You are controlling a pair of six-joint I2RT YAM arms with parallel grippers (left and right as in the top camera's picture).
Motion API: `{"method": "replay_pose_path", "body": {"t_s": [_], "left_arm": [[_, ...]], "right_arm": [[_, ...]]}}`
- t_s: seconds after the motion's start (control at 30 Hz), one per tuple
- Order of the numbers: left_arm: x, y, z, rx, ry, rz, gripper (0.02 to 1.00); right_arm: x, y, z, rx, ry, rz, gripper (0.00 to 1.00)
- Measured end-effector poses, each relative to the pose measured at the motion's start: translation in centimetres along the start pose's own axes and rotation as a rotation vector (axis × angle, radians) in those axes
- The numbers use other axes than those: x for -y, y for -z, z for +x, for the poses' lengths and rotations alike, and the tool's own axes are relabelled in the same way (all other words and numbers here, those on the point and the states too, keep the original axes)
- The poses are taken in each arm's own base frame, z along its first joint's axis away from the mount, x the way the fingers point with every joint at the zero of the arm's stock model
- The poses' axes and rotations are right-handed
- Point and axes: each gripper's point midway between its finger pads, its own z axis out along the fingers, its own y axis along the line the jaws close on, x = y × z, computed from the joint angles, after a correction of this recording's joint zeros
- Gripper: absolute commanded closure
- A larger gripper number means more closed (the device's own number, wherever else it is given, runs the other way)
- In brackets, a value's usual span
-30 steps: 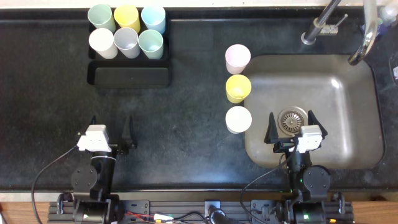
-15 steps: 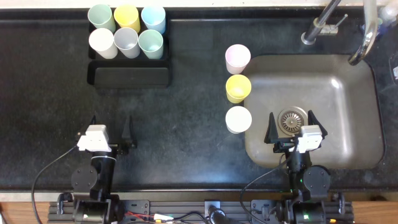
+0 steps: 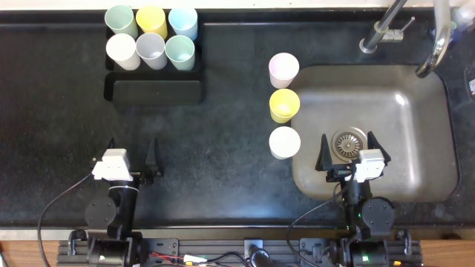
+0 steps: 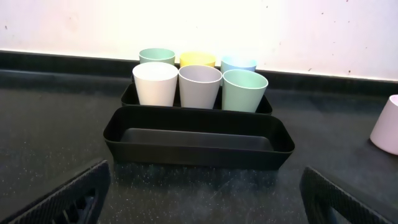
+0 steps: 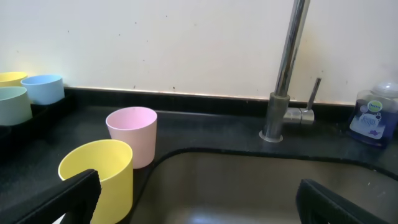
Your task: Store Cups
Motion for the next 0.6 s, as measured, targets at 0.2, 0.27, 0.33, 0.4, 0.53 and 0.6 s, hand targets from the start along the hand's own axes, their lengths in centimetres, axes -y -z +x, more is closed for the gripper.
{"method": "replay_pose_path", "body": {"t_s": [0.2, 0.27, 0.33, 0.4, 0.53, 0.6], "left_arm": [[0.00, 0.00, 0.00, 0.000, 0.000, 0.000, 0.020], [0.00, 0.00, 0.00, 0.000, 0.000, 0.000, 0.020], [0.00, 0.00, 0.00, 0.000, 0.000, 0.000, 0.023], [0.00, 0.00, 0.00, 0.000, 0.000, 0.000, 0.020], [0.00, 0.00, -0.01, 0.000, 0.000, 0.000, 0.020], [0.00, 0.00, 0.00, 0.000, 0.000, 0.000, 0.020]], "right_arm": [[0.00, 0.00, -0.01, 0.000, 0.000, 0.000, 0.003], [0.01, 0.00, 0.00, 0.000, 0.000, 0.000, 0.003], [-0.01, 0.00, 0.00, 0.000, 0.000, 0.000, 0.003], [-0.01, 0.00, -0.01, 0.000, 0.000, 0.000, 0.003], [0.01, 0.00, 0.00, 0.000, 0.000, 0.000, 0.005], [-0.01, 0.00, 0.00, 0.000, 0.001, 0.000, 0.003]]}}
